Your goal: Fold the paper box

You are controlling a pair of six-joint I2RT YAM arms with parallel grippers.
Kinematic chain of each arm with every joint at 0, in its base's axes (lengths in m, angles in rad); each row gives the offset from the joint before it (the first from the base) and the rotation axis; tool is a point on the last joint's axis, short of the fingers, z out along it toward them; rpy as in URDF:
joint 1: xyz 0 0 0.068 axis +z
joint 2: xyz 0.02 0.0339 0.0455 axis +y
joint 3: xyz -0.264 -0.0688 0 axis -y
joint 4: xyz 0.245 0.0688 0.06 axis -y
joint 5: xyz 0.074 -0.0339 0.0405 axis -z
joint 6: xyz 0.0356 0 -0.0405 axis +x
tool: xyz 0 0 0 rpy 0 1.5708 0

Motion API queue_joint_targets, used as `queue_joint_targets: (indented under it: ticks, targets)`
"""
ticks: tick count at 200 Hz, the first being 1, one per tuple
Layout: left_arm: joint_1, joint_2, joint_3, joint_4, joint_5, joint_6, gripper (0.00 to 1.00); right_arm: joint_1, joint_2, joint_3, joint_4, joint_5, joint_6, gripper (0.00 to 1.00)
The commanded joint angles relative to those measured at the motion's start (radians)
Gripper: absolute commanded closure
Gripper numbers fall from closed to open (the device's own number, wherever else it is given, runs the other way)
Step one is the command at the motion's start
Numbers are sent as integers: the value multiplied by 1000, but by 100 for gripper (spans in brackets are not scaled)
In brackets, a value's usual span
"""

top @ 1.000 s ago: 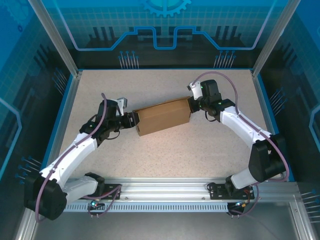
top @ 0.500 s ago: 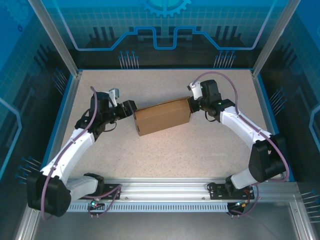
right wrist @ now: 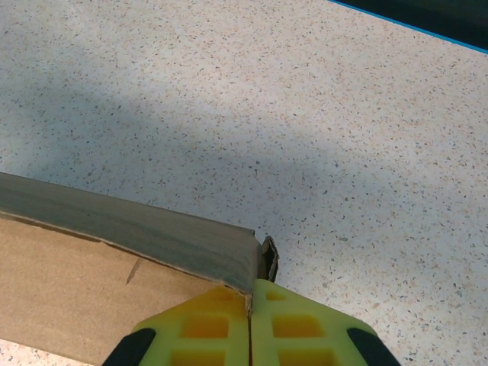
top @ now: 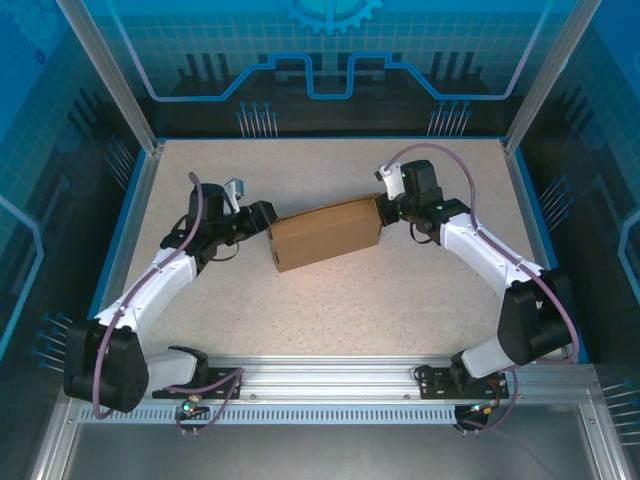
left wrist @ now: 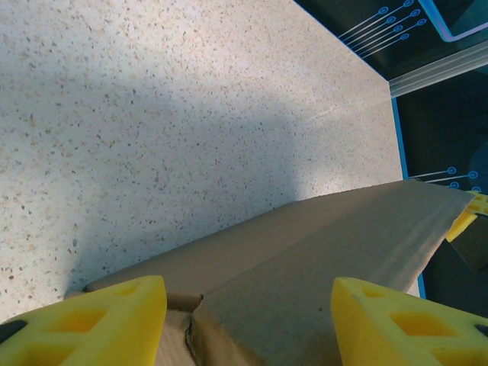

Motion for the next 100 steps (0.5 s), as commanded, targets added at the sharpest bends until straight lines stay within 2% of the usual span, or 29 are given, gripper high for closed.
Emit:
queue_joint_targets:
  ticks: [1, 39, 100]
  targets:
    - [2, 0, -39, 35, 35, -23, 43, 22, 32, -28, -118, -14, 9, 92]
    - [-10, 0, -77, 39, 22, -14, 54, 33, 39, -17, -118, -10, 11, 91]
    - [-23, 0, -129, 50, 8, 2, 65, 41, 35, -8, -126, -3, 11, 87]
